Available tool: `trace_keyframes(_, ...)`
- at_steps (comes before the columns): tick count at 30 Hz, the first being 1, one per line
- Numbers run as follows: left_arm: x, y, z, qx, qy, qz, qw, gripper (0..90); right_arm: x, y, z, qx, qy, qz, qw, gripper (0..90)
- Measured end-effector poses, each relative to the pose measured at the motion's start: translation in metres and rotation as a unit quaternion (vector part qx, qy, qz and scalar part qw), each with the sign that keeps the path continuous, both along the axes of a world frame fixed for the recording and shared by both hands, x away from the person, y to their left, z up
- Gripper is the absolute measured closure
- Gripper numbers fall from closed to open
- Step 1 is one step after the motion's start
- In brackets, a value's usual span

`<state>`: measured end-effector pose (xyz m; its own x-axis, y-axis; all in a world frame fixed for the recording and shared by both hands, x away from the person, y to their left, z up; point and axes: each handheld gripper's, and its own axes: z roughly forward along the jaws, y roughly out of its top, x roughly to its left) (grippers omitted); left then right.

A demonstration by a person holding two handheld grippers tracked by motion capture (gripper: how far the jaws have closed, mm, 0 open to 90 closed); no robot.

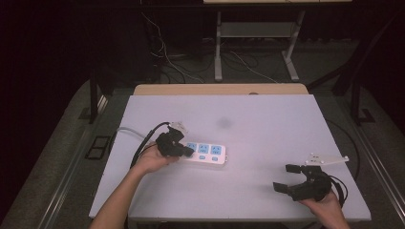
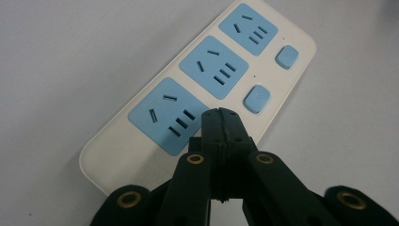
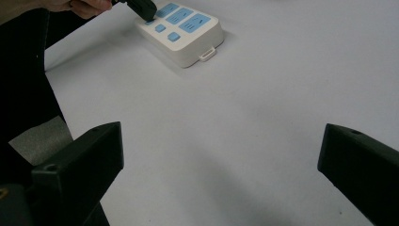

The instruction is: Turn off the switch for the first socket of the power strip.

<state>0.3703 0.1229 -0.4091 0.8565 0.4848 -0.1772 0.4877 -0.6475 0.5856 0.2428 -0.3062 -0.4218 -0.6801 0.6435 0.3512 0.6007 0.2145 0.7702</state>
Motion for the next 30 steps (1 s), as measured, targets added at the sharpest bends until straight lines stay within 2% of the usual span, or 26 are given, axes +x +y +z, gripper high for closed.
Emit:
trace_keyframes(1, -0.0010, -0.0007, 0.0001, 0.002, -0.002, 0.002, 1.0000, 89.6, 0.0000, -0.0004, 0.0001, 0.000, 0.000, 0.000, 1.0000, 0.4)
trace_keyframes(3, -0.0014, -0.0003, -0.0016, -0.010, 0.020, -0.007, 0.9997, 89.7, 0.0001, -0.0011, 0.0002, 0.000, -0.001, 0.000, 1.0000, 0.4)
trace_keyframes(4, -0.0014, -0.0003, -0.0016, -0.010, 0.020, -0.007, 0.9997, 89.7, 0.0002, -0.0014, 0.0001, -0.001, -0.002, 0.000, 1.0000, 0.4)
trace_keyframes(5, -0.0036, 0.0004, -0.0041, -0.021, 0.012, -0.001, 0.9997, 89.7, 0.0003, -0.0017, 0.0002, -0.002, -0.002, 0.000, 1.0000, 0.4)
trace_keyframes(8, -0.0018, 0.0012, -0.0055, -0.030, 0.020, 0.005, 0.9993, 89.8, 0.0003, -0.0025, 0.0004, -0.001, 0.000, -0.002, 1.0000, 0.4)
trace_keyframes(12, -0.0014, 0.0011, -0.0057, -0.023, 0.018, 0.003, 0.9996, 89.8, 0.0005, -0.0030, 0.0005, -0.002, 0.000, -0.002, 1.0000, 0.4)
trace_keyframes(14, -0.0008, 0.0025, -0.0067, -0.031, 0.022, 0.005, 0.9993, 89.9, -0.0001, -0.0033, 0.0010, -0.002, -0.003, -0.003, 1.0000, 0.4)
trace_keyframes(21, -0.0021, 0.0000, -0.0047, -0.021, 0.016, 0.004, 0.9996, 89.7, 0.0007, -0.0061, 0.0012, 0.000, -0.002, -0.007, 1.0000, 0.4)
trace_keyframes(30, -0.0025, -0.0009, -0.0043, -0.020, 0.015, 0.008, 0.9997, 89.5, 0.0005, -0.0069, 0.0014, 0.003, -0.004, -0.010, 0.9999, 0.4)
